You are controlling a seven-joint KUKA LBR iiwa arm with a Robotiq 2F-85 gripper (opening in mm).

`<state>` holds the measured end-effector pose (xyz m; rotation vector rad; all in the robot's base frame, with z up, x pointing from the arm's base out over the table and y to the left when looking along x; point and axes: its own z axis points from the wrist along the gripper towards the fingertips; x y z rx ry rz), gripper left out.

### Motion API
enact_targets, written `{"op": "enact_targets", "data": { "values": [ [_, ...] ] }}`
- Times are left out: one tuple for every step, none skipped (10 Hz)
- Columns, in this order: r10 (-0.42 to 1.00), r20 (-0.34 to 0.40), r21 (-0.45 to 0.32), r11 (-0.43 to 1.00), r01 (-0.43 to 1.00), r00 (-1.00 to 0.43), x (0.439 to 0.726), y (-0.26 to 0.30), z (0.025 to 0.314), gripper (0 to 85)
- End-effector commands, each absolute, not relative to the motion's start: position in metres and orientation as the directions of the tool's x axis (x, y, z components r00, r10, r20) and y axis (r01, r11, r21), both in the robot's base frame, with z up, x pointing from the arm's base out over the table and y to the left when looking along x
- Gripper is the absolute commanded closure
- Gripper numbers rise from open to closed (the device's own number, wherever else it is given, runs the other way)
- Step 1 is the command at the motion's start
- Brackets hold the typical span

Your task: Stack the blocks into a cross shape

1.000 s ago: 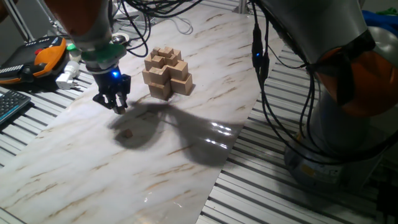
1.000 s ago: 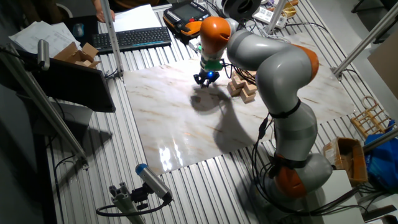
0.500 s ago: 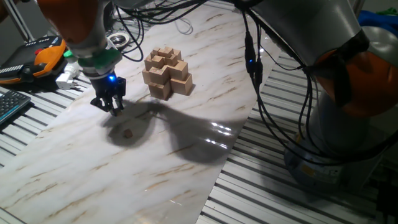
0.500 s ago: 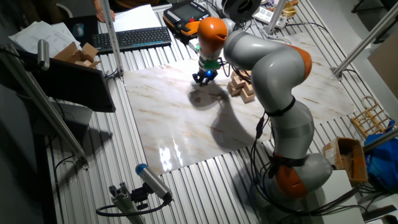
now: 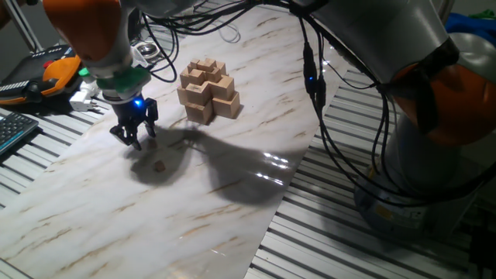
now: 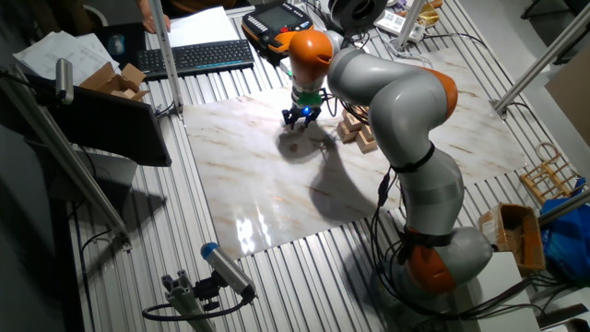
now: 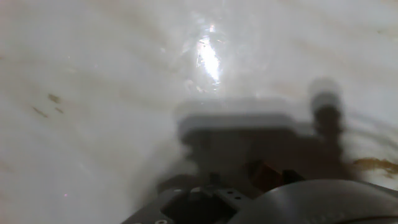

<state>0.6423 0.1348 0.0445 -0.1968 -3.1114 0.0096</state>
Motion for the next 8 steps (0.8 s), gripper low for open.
{"op": "enact_targets", "data": {
  "values": [
    [0.130, 0.017, -0.007, 0.992, 0.129, -0.991, 0.642, 0.134, 0.042, 34.0],
    [0.111, 0.009, 0.004, 0.994, 0.111, -0.994, 0.645, 0.131, 0.038, 34.0],
    [0.103, 0.008, 0.008, 0.995, 0.104, -0.995, 0.648, 0.129, 0.035, 34.0],
    [0.102, 0.010, 0.008, 0.995, 0.102, -0.995, 0.648, 0.126, 0.036, 34.0],
    [0.105, 0.025, 0.010, 0.994, 0.105, -0.994, 0.646, 0.125, 0.041, 34.0],
    [0.117, 0.040, 0.014, 0.993, 0.117, -0.992, 0.645, 0.128, 0.046, 34.0],
    [0.120, 0.040, 0.006, 0.993, 0.120, -0.992, 0.643, 0.129, 0.049, 34.0],
    [0.123, 0.039, 0.006, 0.992, 0.123, -0.992, 0.642, 0.127, 0.049, 34.0]
  ]
}}
